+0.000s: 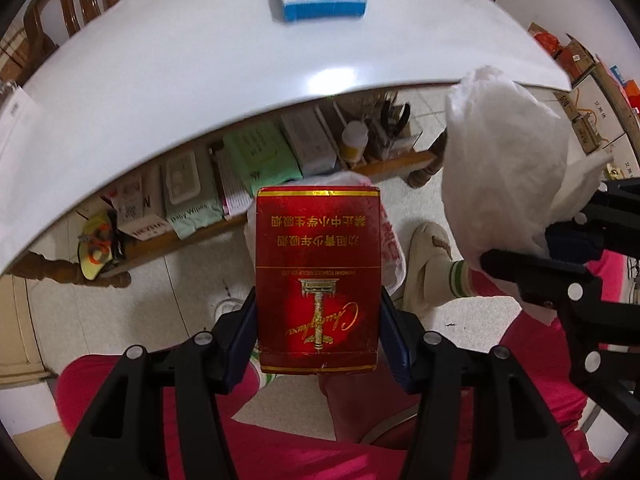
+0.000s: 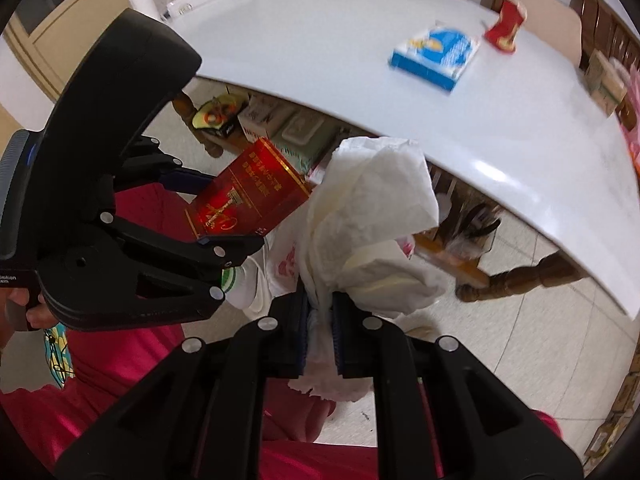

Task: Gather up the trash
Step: 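Carry the red box and tissue down into the trash bag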

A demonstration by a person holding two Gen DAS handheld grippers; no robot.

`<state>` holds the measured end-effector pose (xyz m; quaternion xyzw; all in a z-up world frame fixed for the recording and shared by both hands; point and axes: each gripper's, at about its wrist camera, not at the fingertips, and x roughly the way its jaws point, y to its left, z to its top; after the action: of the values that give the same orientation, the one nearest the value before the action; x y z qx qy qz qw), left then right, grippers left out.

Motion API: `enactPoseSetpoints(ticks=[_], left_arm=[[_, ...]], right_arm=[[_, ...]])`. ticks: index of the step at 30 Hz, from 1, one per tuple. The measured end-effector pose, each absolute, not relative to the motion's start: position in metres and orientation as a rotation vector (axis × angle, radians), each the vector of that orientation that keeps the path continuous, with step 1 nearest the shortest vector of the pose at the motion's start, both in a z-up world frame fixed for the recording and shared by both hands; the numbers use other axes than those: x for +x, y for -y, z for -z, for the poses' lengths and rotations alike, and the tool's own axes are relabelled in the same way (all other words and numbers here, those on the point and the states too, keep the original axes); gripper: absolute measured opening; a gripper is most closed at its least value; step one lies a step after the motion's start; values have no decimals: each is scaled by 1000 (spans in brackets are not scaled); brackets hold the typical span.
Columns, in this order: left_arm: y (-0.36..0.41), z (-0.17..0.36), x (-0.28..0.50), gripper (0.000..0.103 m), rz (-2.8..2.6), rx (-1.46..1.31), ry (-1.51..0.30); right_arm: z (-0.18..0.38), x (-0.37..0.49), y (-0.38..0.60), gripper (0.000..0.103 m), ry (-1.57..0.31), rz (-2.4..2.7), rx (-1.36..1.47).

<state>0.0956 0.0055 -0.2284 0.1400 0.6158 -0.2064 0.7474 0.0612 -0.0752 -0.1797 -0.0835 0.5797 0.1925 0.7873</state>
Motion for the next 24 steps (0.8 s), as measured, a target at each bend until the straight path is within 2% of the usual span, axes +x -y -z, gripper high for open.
enactPoseSetpoints(ticks=[24], left_arm=[[1, 396, 163, 54, 385, 219, -1660]], right_arm=[[359, 126, 90, 11, -1550, -341, -13]])
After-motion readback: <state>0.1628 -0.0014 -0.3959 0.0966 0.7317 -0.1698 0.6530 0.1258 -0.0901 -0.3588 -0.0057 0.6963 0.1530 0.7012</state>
